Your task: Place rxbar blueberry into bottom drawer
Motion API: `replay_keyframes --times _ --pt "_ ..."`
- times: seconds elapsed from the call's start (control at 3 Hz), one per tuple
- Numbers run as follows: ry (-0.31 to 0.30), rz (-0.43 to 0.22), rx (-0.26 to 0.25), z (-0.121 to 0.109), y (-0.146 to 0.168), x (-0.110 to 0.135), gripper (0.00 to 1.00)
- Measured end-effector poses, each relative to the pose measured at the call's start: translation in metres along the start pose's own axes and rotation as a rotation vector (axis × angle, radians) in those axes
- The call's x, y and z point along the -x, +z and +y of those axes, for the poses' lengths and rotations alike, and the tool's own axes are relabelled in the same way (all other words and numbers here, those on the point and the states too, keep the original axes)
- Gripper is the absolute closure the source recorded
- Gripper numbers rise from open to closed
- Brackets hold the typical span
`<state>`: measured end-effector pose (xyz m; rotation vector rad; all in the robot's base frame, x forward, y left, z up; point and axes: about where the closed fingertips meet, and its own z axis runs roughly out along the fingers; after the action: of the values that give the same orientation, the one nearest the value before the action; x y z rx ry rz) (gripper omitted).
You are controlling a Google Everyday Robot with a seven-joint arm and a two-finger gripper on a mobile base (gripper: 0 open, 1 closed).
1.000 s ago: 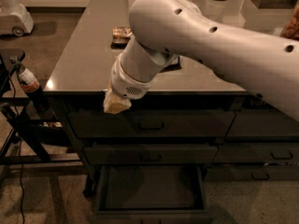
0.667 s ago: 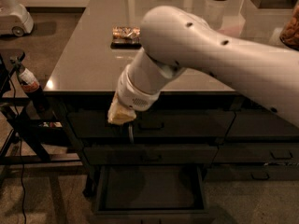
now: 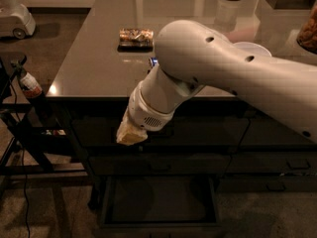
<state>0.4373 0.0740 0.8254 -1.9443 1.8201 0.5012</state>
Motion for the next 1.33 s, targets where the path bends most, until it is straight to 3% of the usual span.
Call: replay_keyframes --times 0.33,1.33 --pt "0.010 -0.022 0.000 -0.001 0.016 -0.007 1.00" --pt "0.158 -0.114 0.053 -0.012 0.116 -0.070 1.00"
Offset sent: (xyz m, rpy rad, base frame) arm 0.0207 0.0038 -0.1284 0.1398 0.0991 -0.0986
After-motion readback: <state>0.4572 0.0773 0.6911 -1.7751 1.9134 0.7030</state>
